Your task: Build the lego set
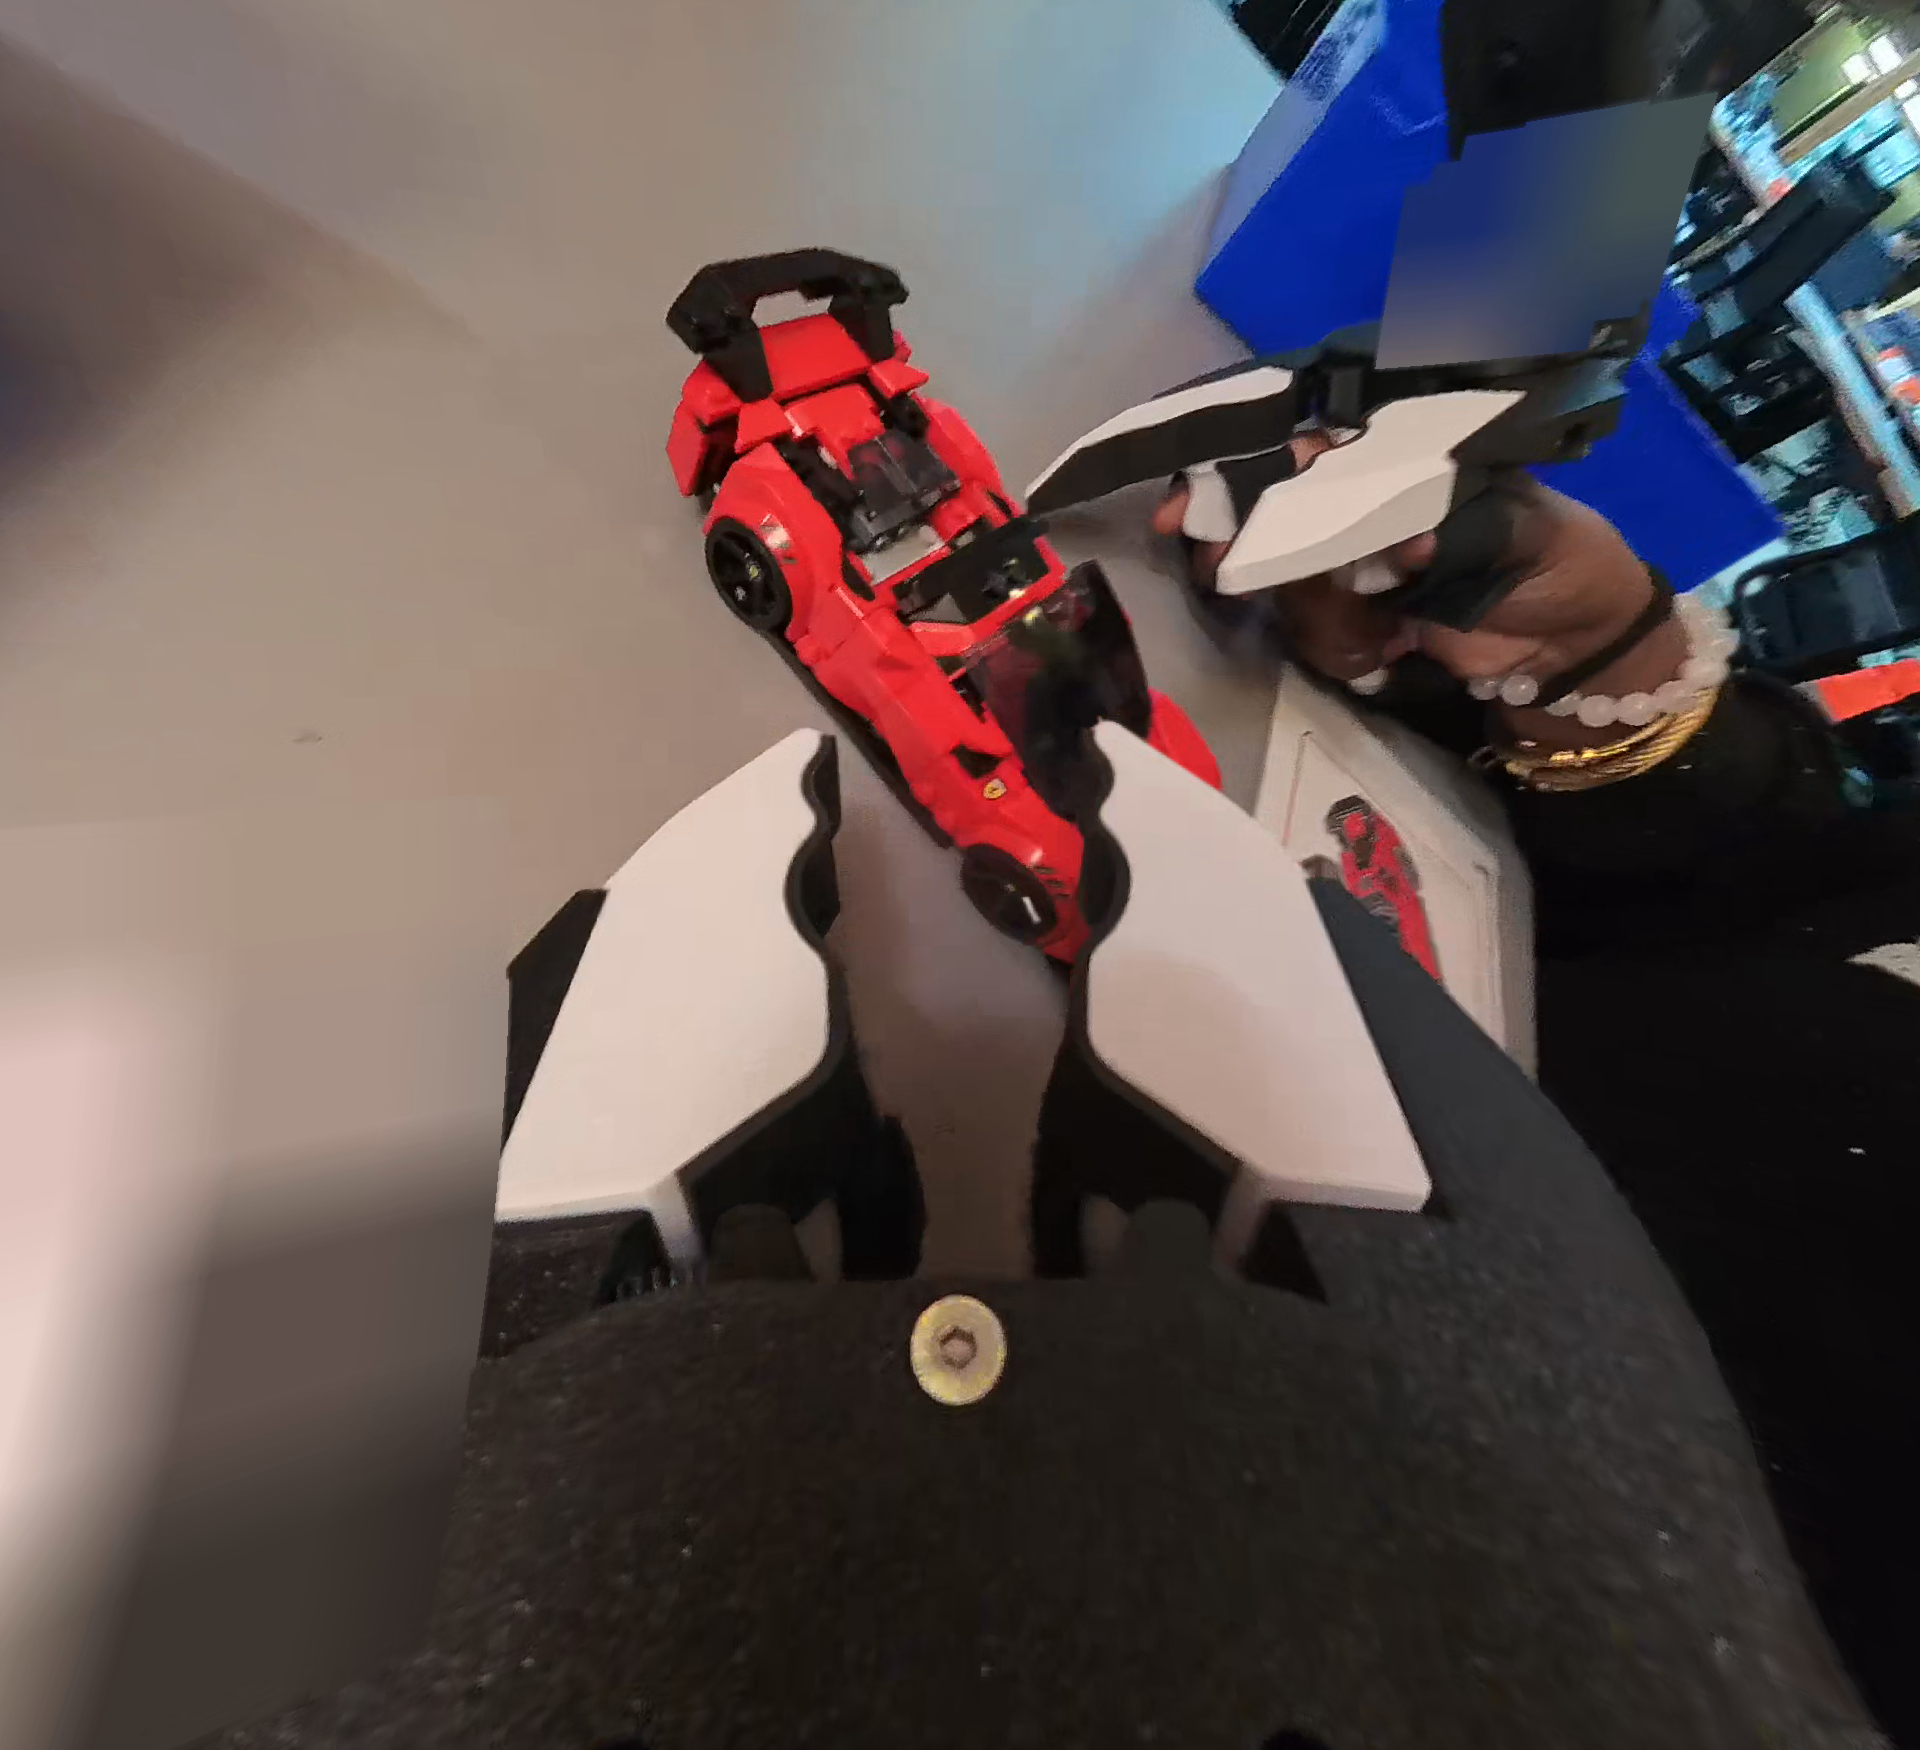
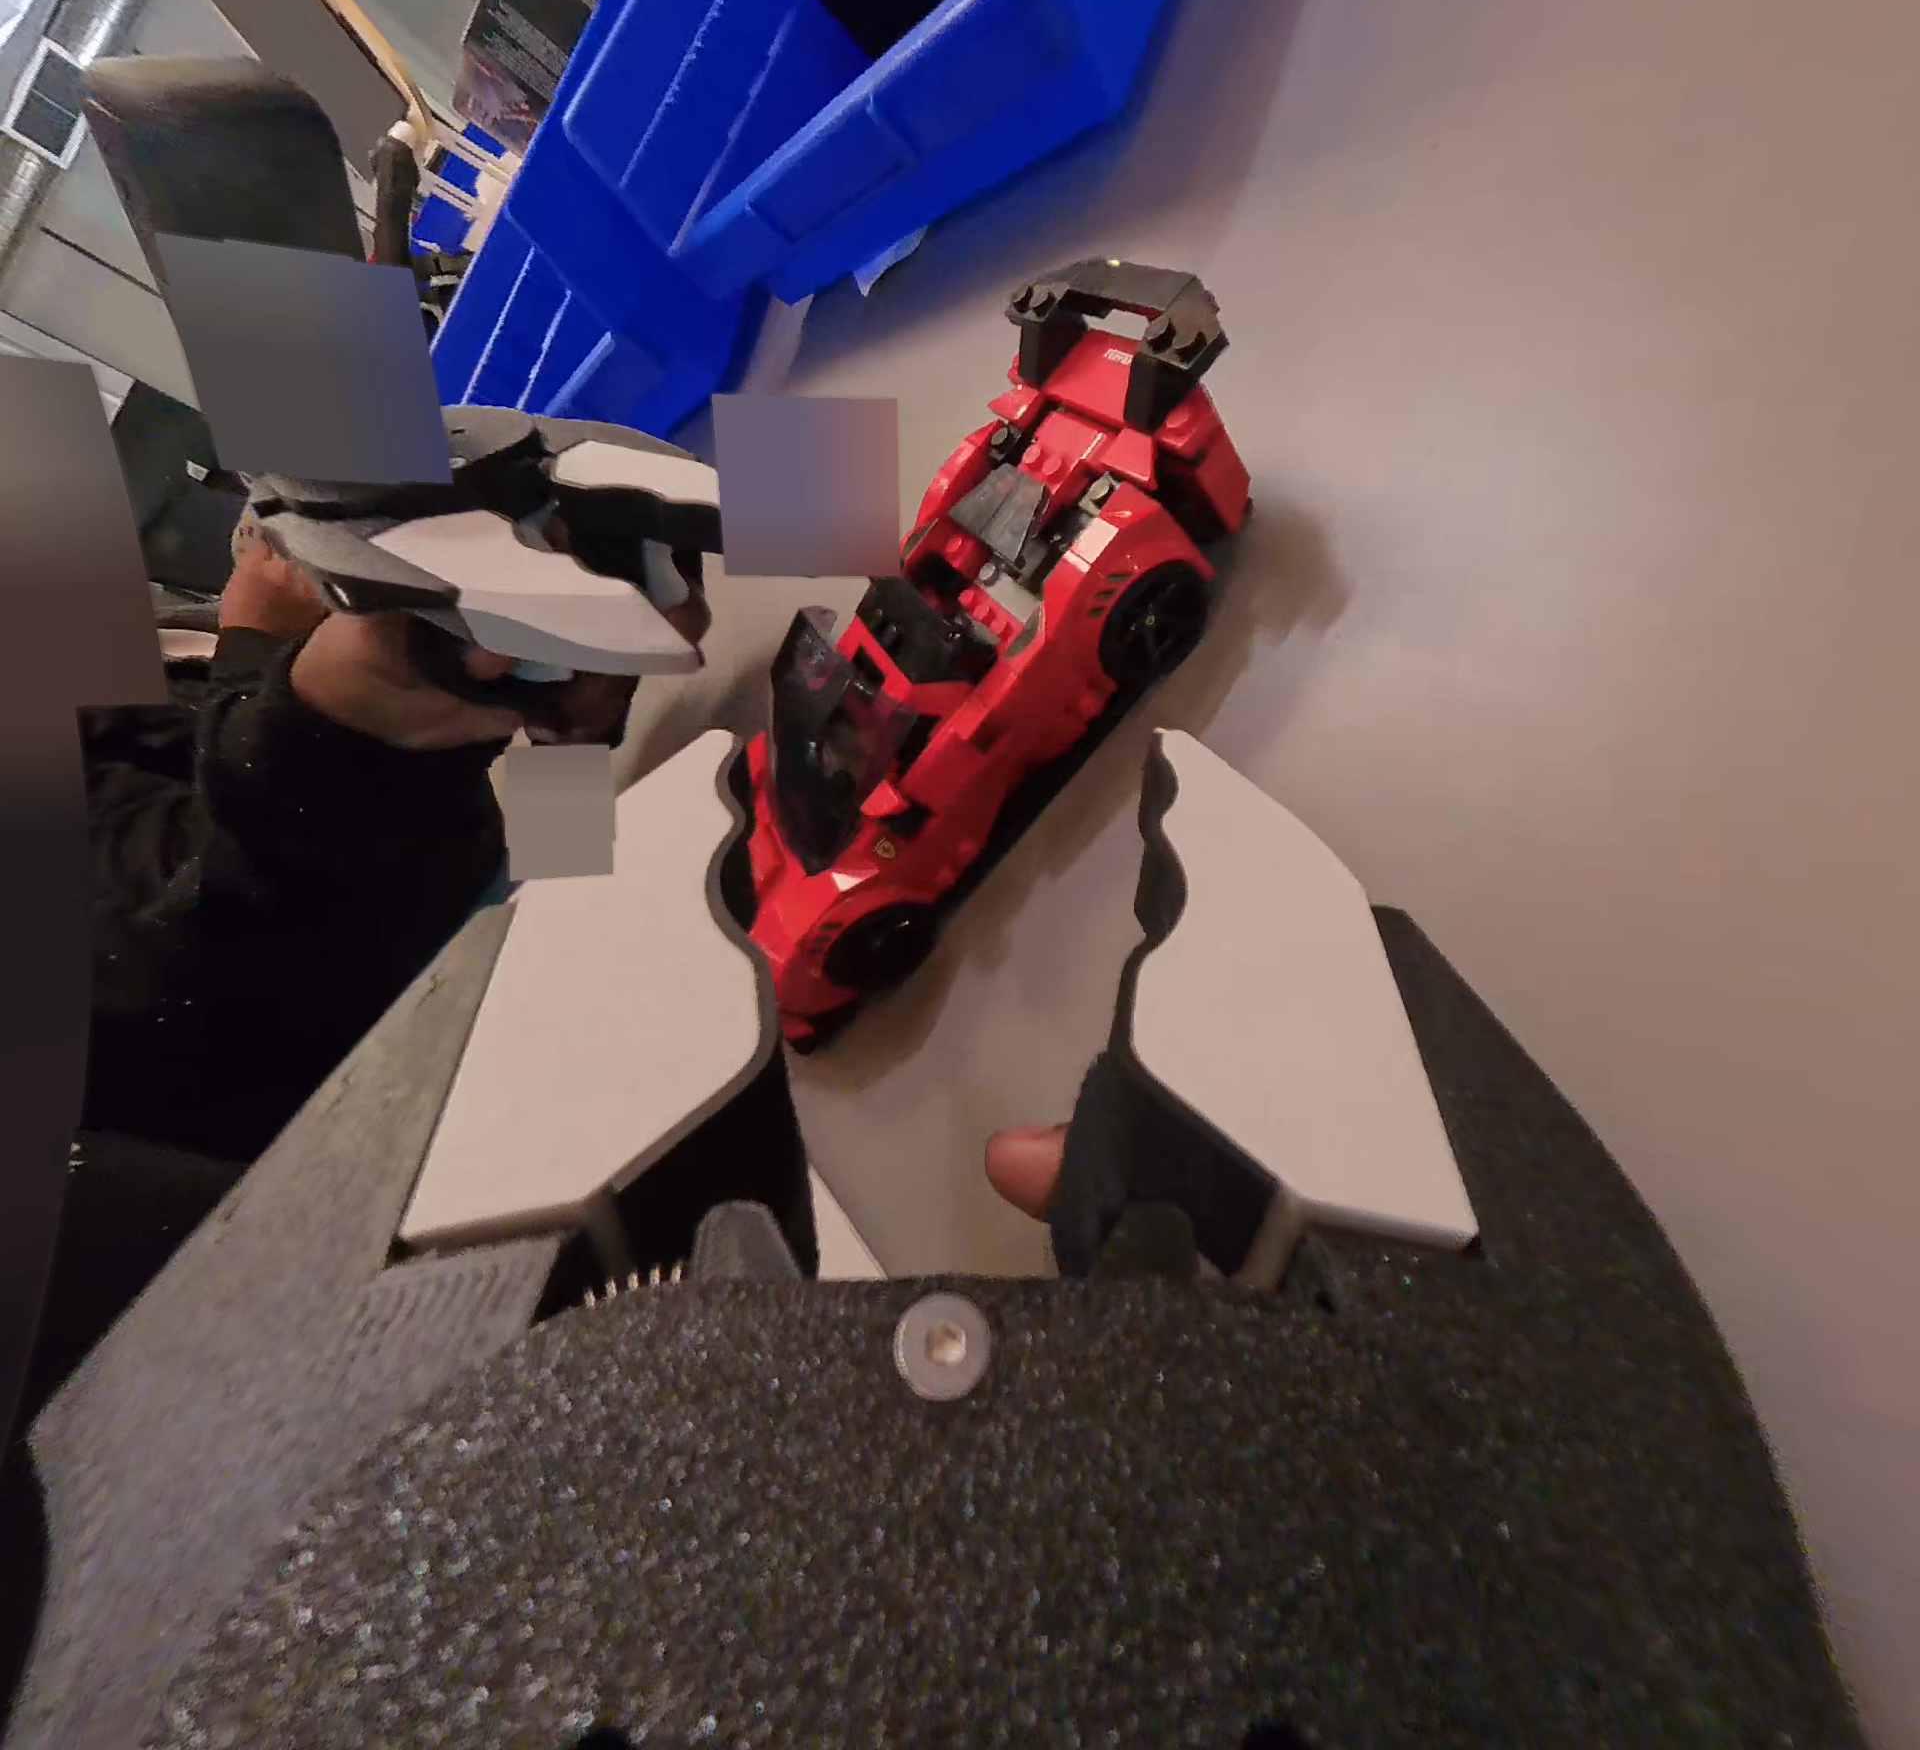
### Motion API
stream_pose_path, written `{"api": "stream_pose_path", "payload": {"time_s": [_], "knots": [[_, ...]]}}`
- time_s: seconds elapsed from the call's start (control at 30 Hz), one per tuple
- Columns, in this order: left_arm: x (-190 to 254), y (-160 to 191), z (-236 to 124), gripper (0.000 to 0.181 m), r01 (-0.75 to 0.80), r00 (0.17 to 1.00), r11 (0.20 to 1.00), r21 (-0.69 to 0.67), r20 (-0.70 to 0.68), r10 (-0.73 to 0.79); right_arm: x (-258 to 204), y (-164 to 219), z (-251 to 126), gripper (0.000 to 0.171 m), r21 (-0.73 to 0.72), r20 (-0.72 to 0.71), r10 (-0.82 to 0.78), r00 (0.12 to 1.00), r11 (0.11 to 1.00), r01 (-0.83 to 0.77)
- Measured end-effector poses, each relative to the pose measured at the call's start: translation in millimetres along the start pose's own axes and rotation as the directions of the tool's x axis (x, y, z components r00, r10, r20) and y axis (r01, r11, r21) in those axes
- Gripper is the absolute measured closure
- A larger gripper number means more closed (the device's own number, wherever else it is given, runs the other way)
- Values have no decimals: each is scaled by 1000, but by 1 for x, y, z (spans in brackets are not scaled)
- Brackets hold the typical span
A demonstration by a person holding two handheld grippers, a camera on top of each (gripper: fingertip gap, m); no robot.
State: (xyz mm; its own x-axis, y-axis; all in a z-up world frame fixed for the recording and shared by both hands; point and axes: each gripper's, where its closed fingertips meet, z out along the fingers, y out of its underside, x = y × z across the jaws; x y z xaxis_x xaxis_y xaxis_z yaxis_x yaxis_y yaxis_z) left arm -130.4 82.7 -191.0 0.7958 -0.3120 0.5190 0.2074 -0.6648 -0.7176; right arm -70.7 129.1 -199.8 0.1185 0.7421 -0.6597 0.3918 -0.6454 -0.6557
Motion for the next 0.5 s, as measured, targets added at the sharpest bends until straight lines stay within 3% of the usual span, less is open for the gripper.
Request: {"api": "stream_pose_path", "payload": {"time_s": [0.23,0.5], "knots": [[-8,5,15,132,63,998,998,-8,-24,-63,4,1,7,101,-12,-13,11,1000,1000,-11],[0,0,20,128,82,986,996,-24,-143,-85,5,4,14,104,-50,-12,5,1000,999,-5]]}}
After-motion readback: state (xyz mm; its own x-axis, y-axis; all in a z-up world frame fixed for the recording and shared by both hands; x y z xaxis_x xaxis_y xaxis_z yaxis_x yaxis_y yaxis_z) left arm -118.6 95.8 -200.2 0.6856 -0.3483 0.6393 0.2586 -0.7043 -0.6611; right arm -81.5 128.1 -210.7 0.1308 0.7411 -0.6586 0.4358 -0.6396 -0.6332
